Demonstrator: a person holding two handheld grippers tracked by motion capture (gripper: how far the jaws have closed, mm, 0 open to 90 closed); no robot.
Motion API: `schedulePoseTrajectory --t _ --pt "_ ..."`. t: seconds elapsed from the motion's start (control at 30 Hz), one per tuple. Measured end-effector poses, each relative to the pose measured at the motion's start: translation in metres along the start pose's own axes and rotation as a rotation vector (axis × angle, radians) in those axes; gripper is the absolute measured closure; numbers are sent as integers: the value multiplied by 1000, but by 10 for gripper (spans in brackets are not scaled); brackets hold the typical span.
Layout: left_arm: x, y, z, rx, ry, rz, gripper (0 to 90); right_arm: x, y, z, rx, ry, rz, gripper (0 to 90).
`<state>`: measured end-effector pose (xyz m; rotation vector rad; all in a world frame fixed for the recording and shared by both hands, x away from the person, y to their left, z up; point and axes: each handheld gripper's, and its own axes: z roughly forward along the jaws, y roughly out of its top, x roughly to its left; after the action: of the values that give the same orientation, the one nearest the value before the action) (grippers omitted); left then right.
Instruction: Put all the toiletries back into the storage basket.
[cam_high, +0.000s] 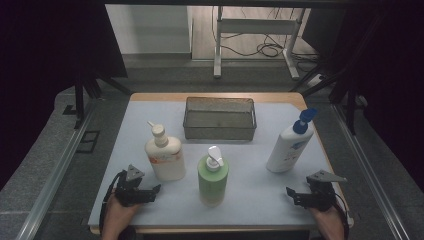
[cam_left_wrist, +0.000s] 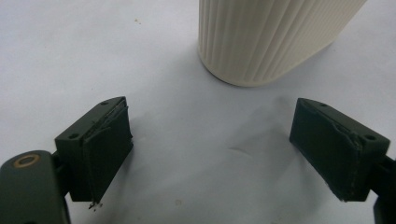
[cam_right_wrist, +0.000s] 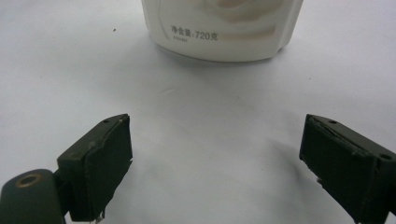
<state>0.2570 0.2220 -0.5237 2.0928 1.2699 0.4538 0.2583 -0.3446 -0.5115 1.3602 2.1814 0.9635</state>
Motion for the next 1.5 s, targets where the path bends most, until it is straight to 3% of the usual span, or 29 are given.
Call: schedulePoseTrajectory --t 0.5,0.9,1.0,1.03,1.07,1.1,1.13,1.17,1.3,1.47,1.5 --pt "0 0 0 -3 0 0 124 -5 10 0 9 -15 -3 100" --pt "0 0 0 -4 2 1 124 -12 18 -2 16 -10 -14 162" --pt "0 -1 0 -4 2 0 124 -16 21 -5 6 -6 0 247" --pt "0 -1 0 -4 3 0 124 -19 23 -7 2 -2 6 335" --pt "0 -1 0 -4 3 0 124 -19 23 -7 2 -2 6 335" --pt "0 -1 0 -4 3 0 124 -22 25 -8 -7 6 19 418" --pt "-1 -1 0 -4 4 0 124 -22 25 -8 -7 6 19 418" --pt "-1 -1 0 -5 4 0 124 -23 27 -9 -5 20 22 489" --pt "-1 -1 0 -5 6 -1 124 -26 29 -6 7 11 10 602" --pt "-1 -1 0 -6 7 -1 124 -41 35 2 3 -5 30 792" --pt "-1 -1 0 -6 7 -2 124 -41 35 2 3 -5 30 792"
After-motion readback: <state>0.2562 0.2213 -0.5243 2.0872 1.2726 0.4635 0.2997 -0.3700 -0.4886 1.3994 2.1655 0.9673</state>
